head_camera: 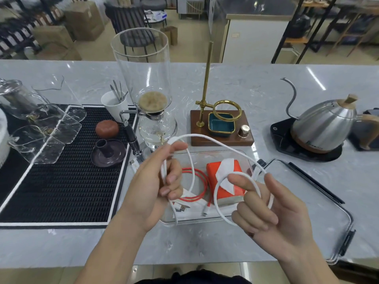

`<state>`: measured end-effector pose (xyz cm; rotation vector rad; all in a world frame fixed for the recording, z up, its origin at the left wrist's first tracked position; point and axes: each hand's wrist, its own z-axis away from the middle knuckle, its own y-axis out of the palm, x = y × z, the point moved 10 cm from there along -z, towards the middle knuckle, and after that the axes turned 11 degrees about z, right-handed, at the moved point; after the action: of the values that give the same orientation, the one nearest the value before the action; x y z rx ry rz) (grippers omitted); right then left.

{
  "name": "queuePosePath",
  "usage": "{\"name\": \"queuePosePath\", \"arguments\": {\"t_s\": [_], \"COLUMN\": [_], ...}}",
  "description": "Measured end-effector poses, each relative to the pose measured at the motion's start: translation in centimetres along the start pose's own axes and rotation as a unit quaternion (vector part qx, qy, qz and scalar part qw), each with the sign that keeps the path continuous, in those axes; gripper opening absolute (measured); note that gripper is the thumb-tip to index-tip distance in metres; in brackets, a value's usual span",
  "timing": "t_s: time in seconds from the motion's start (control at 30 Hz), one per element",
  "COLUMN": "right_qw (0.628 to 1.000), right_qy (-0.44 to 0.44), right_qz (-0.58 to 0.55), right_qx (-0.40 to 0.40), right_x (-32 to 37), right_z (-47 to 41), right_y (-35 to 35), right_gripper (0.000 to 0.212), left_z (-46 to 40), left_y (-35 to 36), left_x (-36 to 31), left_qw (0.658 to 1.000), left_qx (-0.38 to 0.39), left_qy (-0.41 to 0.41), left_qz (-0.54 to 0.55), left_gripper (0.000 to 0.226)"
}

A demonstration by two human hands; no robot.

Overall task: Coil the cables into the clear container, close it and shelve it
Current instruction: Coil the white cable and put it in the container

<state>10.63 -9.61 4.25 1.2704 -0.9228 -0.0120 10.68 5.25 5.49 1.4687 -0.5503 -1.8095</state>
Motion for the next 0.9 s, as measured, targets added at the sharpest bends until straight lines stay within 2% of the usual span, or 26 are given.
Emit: {"name": "queuePosePath", "arguments": {"t_s": [0.2,0.3,0.37,0.5,0.63,0.67,0.73,0.77,0.9], "right_qw": [0.996,0.991,0.984,0.95,0.906,0.874,0.758,0.709,0.574], "right_qy": [-0.027,-0.064,-0.103,-0.192,-0.253,-0.264,-0.271,-0.264,-0.134], "right_qz": [-0.078,-0.11,-0.108,-0.034,0.158,0.259,0.492,0.578,0.791], "right_qx": [-0.018,-0.048,-0.098,-0.245,-0.301,-0.315,-0.33,-0.306,-0.165], "right_x": [1.3,2.1,2.8,4.3,6.0,6.5,6.9,6.4,2.4], "right_z": [0.7,0.6,0.5,0.4,-0.3,-0.2,-0.1,-0.3,-1.7], "right_y": [-1.2,-1.8,-2.3,-3.5,-2.9,-2.6,-1.1,-0.3,0.2], "right_gripper": [0.046,0.045,0.038,0.026,0.021,0.022,0.021,0.02,0.024], "left_z": [2.0,3.9,5.0,6.5,7.0,7.1,7.2,7.1,6.9], "left_y": [-1.5,-2.3,-2.3,-2.8,-1.9,-1.5,-1.1,-0.9,-0.6], "left_x": [-3.4,-2.6,-1.0,2.5,4.5,4.8,4.7,4.6,4.1], "left_qw": [0.997,0.999,0.997,0.982,0.971,0.969,0.968,0.967,0.957], "left_qx": [-0.012,-0.015,-0.001,-0.023,-0.004,0.005,0.016,0.019,0.029], "left_qy": [0.045,-0.009,-0.071,-0.155,-0.183,-0.185,-0.184,-0.183,-0.17], "left_qz": [0.06,0.048,0.014,-0.105,-0.156,-0.162,-0.171,-0.178,-0.235], "left_gripper": [0.032,0.031,0.036,0.033,0.03,0.028,0.024,0.023,0.02]}}
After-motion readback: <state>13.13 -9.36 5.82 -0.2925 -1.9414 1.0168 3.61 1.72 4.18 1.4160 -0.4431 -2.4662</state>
